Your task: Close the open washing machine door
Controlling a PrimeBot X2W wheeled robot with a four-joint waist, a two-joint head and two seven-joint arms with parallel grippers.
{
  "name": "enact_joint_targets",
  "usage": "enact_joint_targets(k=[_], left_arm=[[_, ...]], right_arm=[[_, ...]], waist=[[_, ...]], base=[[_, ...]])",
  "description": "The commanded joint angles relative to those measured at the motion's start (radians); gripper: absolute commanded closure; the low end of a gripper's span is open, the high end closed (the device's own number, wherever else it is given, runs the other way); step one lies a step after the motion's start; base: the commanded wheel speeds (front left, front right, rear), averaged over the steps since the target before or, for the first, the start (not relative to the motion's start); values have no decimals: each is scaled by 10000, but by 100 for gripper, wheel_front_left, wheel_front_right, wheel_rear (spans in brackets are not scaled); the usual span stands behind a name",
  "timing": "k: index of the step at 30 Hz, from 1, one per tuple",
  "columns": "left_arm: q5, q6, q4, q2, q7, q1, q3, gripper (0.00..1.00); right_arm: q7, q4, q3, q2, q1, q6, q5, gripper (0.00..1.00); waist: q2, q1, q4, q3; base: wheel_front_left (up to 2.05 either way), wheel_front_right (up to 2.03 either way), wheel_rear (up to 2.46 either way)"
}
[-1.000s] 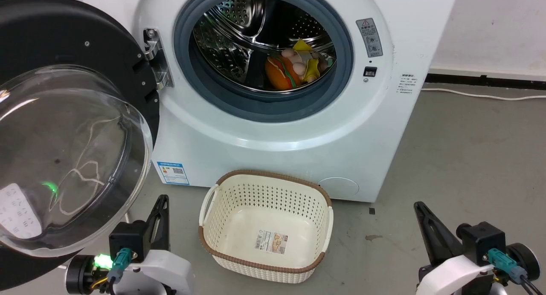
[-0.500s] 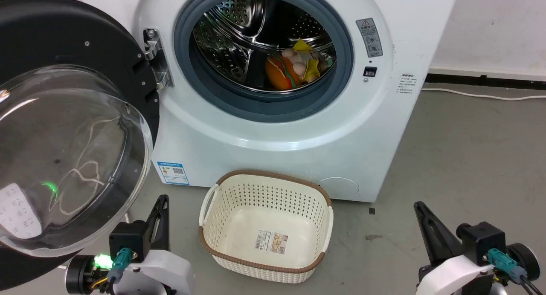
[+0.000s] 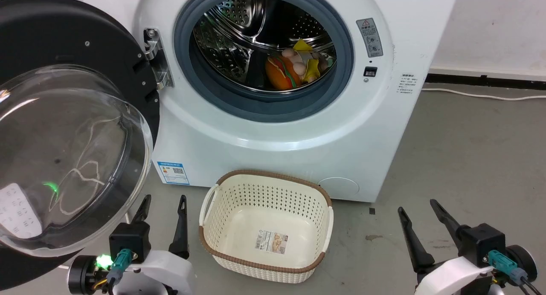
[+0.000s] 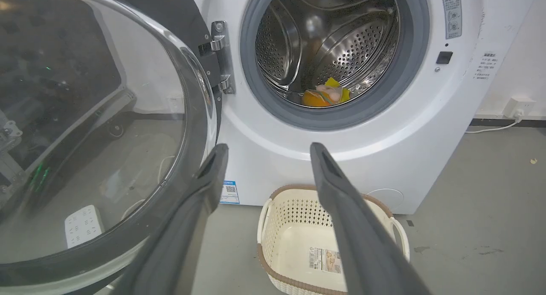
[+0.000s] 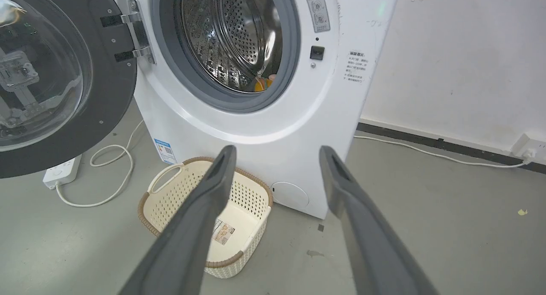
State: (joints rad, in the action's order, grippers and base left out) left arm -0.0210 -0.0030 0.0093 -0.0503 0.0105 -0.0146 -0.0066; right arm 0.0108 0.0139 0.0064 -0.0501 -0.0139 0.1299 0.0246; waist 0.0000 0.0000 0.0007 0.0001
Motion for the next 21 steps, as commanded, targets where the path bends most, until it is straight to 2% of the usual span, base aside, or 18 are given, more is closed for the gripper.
enact_joint_targets(k=[1, 8, 21], left_arm=[[-104, -8, 39, 0, 98, 81, -22, 0], [-367, -15, 49, 0, 245, 133, -48, 0], [-1612, 34, -308, 0, 516, 258, 405, 0]], right_arm=[[96, 41, 34, 0, -56, 1, 153, 0], [243, 115, 83, 0, -101, 1, 356, 0], [514, 254, 123, 0, -215, 2, 790, 0]], waist=[[0, 0, 3, 0], [0, 0, 35, 6], [0, 0, 259, 8]], base=[[0, 0, 0], [0, 0, 0], [0, 0, 0]])
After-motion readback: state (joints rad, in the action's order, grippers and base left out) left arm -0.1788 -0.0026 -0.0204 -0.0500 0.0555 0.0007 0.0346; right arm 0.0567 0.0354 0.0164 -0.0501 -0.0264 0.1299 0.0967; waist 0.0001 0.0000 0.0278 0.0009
